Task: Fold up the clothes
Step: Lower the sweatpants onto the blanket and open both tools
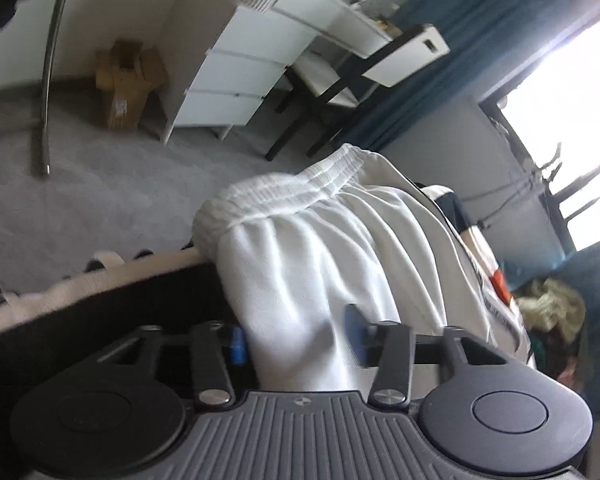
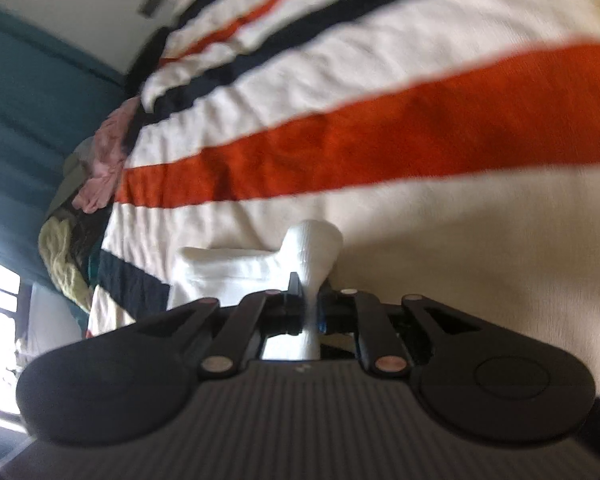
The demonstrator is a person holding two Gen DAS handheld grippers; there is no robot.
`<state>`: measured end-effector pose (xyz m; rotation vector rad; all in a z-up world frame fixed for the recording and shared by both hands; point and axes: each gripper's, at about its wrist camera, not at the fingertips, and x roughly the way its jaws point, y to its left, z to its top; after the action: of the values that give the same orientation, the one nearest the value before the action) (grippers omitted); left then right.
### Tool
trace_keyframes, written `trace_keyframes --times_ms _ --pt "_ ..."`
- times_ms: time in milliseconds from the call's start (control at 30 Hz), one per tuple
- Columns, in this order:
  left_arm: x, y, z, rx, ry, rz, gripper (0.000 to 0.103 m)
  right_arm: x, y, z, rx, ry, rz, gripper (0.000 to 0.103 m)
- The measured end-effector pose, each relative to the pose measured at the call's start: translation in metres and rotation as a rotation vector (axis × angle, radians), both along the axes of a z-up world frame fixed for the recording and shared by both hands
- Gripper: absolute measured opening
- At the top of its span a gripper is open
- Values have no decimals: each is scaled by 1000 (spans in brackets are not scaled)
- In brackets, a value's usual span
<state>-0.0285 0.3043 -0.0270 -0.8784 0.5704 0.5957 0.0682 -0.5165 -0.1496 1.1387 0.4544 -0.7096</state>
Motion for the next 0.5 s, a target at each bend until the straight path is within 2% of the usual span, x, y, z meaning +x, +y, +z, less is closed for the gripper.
trace_keyframes --times_ms 33,100,133,300,433,500 --pt "1 -5 4 33 13 -24 67 2 4 8 -45 2 19 29" --pt "4 -17 13 99 40 -74 80 2 13 26 -150 -4 41 76" --pt "4 -24 18 131 49 -93 81 3 18 35 -203 -7 52 81" --pt "9 -56 40 265 72 -153 88 1 45 73 -422 -57 130 83" --pt "6 -83 61 387 25 -206 99 2 78 94 -549 -129 255 83" --pt "4 -98 69 424 -1 -231 99 3 95 104 -606 -170 320 83"
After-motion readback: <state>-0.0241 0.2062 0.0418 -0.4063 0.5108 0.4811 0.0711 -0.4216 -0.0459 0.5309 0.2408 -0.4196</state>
